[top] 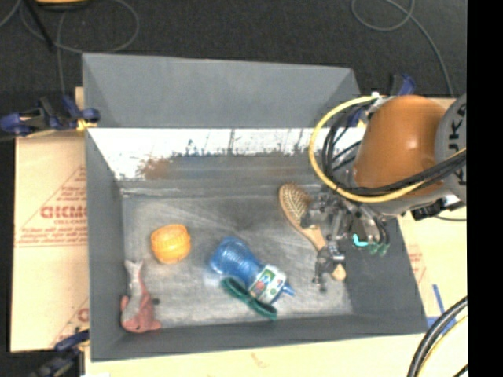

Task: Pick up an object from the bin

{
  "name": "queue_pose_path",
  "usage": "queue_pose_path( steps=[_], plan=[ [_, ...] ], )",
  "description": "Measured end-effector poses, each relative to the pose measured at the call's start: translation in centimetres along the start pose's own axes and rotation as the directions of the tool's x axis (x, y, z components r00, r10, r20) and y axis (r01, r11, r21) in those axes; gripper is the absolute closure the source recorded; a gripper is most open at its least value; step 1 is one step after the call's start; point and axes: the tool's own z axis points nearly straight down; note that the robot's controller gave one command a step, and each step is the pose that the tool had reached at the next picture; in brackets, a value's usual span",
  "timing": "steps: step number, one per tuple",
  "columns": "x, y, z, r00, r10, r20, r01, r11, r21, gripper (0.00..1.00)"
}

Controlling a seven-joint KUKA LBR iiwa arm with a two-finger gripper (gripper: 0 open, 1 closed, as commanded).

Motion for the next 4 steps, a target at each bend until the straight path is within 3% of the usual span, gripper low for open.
queue_pose_path(
  steps=[1, 2, 4],
  plan=[
    [-0.2, 0.0, -0.4, 1.000, -0.001, 0.007, 0.001, 1.000, 0.001, 0.00],
    [-0.6, 4.8, 11.2, 0.999, -0.032, 0.007, 0.032, 0.999, 0.000, 1.00],
    [-0.7, 4.8, 10.1, 0.999, -0.046, 0.008, 0.046, 0.999, 0.001, 1.00]
  ],
)
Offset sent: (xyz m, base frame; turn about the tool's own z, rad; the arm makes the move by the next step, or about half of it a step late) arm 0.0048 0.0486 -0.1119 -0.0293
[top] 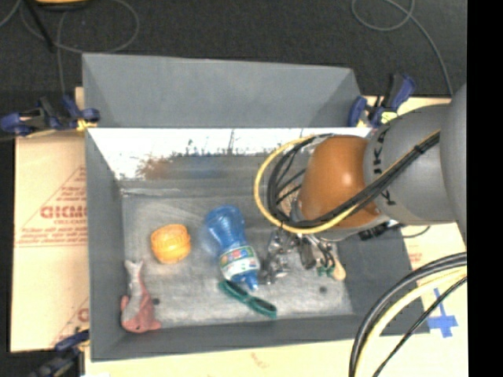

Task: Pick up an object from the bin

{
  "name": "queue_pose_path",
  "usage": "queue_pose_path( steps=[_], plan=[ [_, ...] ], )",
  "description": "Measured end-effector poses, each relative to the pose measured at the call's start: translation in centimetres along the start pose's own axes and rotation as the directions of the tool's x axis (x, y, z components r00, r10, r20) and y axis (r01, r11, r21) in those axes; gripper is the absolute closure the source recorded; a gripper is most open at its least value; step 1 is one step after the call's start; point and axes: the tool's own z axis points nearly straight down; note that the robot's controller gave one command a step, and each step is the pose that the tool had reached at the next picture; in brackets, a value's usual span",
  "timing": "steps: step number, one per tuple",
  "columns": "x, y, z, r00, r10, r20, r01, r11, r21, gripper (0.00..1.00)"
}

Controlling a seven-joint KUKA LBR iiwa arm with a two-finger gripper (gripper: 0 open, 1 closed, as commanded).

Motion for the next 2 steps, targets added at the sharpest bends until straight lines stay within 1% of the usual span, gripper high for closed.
queue_pose_path(
  steps=[1, 2],
  plan=[
    [0.4, 0.1, 0.1, 1.000, -0.002, 0.000, 0.002, 1.000, 0.000, 1.00],
    [0.2, 0.6, -4.9, 1.000, 0.024, 0.000, -0.024, 1.000, -0.002, 0.00]
  ],
)
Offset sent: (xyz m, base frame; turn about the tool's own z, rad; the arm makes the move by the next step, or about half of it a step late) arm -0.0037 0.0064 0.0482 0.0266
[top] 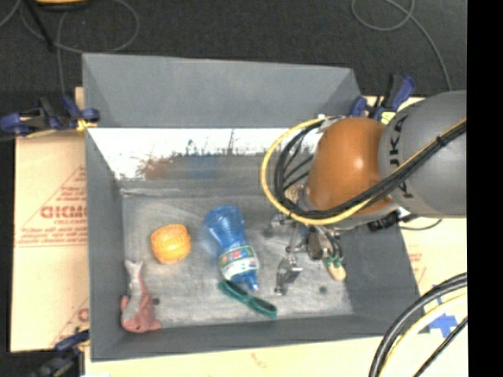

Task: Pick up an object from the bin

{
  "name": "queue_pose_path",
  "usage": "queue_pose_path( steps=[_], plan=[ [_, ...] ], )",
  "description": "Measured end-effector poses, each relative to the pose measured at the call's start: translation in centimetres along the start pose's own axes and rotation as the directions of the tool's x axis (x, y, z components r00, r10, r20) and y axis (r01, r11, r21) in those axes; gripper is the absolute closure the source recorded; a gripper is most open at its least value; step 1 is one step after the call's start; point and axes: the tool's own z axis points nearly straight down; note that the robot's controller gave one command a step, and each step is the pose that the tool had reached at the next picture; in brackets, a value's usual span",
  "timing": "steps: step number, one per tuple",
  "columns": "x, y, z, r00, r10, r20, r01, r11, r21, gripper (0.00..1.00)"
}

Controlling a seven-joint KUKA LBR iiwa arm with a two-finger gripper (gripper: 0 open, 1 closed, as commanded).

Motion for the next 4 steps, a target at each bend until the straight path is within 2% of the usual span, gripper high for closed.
queue_pose_path(
  steps=[1, 2, 3, 4],
  plan=[
    [0.0, 0.0, 0.0, 1.000, -0.001, -0.001, 0.001, 1.000, 0.000, 0.00],
    [1.1, 3.9, 6.7, 0.995, -0.103, -0.006, 0.103, 0.995, 0.002, 1.00],
    [1.1, 3.9, 6.7, 0.995, -0.103, -0.006, 0.103, 0.995, 0.002, 1.00],
    [1.3, 4.6, 5.2, 0.995, -0.097, 0.000, 0.097, 0.995, 0.001, 1.00]
  ],
)
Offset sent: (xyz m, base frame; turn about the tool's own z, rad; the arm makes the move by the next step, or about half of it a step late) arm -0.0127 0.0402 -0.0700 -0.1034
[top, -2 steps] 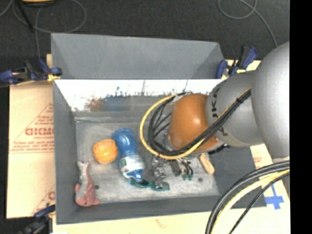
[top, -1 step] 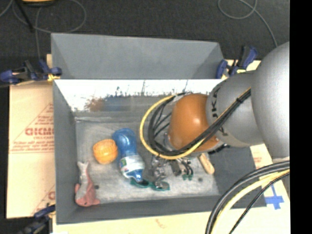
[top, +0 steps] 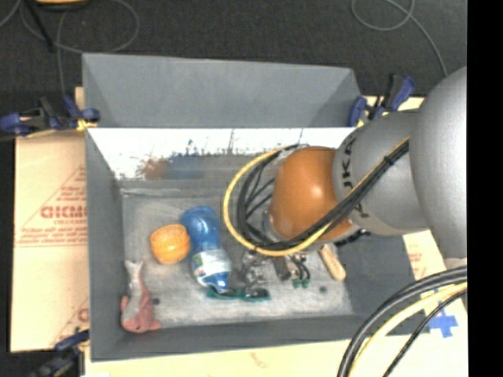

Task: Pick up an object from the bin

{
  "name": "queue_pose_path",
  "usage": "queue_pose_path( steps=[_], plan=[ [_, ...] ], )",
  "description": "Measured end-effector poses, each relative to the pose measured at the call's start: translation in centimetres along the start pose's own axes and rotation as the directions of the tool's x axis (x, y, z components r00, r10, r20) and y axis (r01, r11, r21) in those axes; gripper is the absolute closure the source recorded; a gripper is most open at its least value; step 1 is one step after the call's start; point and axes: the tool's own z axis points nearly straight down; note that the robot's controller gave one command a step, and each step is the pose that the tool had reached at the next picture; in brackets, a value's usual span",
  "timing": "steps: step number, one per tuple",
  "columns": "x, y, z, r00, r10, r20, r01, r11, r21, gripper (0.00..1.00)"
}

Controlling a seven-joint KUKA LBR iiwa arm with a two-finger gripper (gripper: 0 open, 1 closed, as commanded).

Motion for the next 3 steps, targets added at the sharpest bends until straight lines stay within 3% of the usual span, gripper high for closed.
queue_pose_path(
  steps=[1, 2, 3],
  plan=[
    [0.3, 1.4, -1.7, 0.998, 0.064, 0.002, -0.064, 0.998, -0.002, 1.00],
    [-0.6, 2.0, -2.5, 0.994, -0.109, 0.001, 0.109, 0.994, 0.001, 1.00],
    [-0.1, 1.7, -6.3, 0.962, -0.272, -0.002, 0.272, 0.962, -0.001, 1.00]
  ],
)
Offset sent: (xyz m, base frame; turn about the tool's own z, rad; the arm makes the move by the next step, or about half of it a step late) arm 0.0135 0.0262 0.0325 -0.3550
